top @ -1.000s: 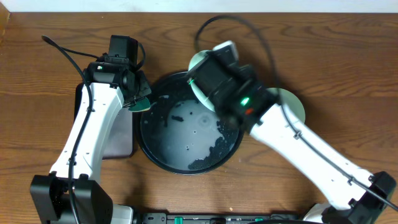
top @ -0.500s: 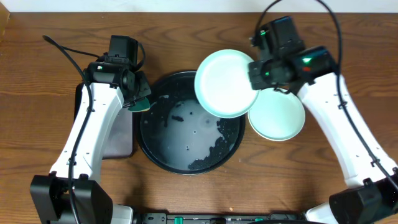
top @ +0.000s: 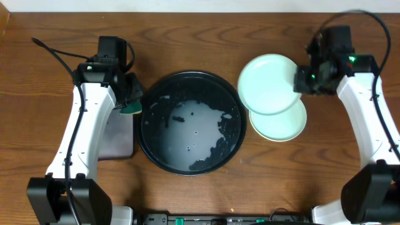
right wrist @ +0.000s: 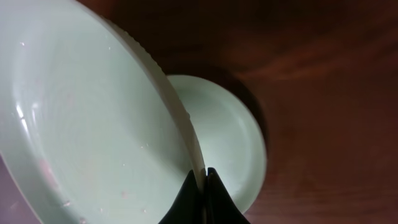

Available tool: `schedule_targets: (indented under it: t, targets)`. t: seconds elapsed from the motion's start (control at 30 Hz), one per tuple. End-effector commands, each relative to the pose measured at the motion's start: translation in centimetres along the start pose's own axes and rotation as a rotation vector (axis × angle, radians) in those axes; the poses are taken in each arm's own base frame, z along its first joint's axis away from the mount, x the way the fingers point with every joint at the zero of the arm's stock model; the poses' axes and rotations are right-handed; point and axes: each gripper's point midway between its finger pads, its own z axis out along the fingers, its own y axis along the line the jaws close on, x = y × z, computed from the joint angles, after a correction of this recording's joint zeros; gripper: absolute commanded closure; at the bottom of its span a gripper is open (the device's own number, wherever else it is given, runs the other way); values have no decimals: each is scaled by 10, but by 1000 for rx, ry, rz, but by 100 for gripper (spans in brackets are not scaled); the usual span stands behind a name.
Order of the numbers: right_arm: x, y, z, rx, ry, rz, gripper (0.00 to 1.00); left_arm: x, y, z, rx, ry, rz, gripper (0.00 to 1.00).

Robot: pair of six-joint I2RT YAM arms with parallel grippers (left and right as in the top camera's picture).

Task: Clean dirty plates on tray and stack at the side
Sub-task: 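Lower the mint-green plate onto the plate stack and release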

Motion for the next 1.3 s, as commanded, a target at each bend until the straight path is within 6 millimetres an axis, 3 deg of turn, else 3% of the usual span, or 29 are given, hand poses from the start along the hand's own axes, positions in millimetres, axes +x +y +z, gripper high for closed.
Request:
schedule_targets:
  t: [0.0,0.13,0.4,0.67,0.87,0.93,1.0,1.13,1.27]
  targets:
    - [11,-23,12,5,11,103,99,-5,2,-4,-6,-18,19,93]
    - [21,-39,29,2,16,143,99,-5,2,-4,-6,-19,19,93]
    - [45,-41,51,-6,59,148,99,-5,2,-4,-6,-18,45,93]
    - [65,-33,57,-9,124,129,93,-4,7,-4,-15,-6,90,92]
    - [77,-29,55,-4,173,120,87,-1,26,-3,-42,29,88,92]
    - [79,-29,55,-3,182,122,83,-1,33,-3,-50,37,73,92]
    - [80,-29,54,-2,186,122,72,-1,40,-2,-58,43,58,93]
    - [77,-28,48,-1,191,122,57,-3,52,-2,-70,50,39,93]
    - [65,-25,34,-3,178,121,54,-4,61,-1,-78,51,21,92]
